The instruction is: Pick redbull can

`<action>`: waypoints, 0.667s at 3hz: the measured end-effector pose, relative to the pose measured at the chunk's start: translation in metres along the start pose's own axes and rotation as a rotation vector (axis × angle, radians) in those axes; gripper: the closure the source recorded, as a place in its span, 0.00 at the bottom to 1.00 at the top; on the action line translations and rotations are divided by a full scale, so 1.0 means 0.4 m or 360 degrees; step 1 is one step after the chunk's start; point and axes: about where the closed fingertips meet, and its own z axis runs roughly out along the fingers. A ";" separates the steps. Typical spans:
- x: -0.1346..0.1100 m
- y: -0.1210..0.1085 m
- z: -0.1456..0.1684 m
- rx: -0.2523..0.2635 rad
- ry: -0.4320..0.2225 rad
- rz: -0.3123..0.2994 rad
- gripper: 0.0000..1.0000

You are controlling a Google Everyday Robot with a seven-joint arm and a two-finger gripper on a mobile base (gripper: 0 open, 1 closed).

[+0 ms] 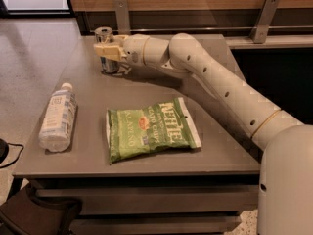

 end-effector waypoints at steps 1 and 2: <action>-0.012 0.003 0.001 -0.0017 0.0001 -0.0010 1.00; -0.100 0.002 -0.058 0.0018 0.0030 -0.0143 1.00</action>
Offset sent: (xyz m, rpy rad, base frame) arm -0.0118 -0.0458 0.0697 -0.0880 -0.1239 -0.0298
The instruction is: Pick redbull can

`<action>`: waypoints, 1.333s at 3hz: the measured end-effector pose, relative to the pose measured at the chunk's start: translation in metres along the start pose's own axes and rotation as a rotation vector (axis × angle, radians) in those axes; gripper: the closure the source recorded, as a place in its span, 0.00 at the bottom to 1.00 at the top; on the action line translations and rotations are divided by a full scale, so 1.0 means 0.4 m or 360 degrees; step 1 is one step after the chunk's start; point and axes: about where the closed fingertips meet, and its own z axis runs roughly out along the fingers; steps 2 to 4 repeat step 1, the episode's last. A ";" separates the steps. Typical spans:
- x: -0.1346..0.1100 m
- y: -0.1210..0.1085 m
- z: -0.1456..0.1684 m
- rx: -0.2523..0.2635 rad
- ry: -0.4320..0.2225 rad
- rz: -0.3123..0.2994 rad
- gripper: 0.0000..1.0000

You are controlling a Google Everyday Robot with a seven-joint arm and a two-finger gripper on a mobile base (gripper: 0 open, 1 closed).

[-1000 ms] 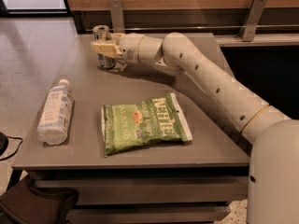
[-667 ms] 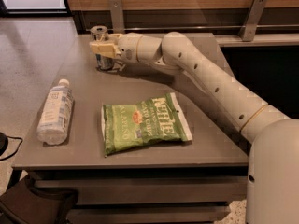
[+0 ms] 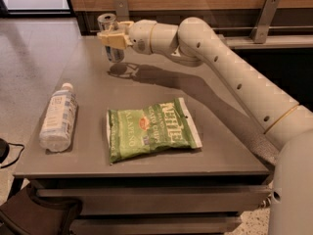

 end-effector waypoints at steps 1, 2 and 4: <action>-0.070 -0.002 -0.041 0.0043 0.0010 -0.0119 1.00; -0.070 -0.002 -0.041 0.0043 0.0010 -0.0119 1.00; -0.070 -0.002 -0.041 0.0043 0.0010 -0.0119 1.00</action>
Offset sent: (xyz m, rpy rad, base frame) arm 0.0000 0.0000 0.0000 0.0000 0.0000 0.0000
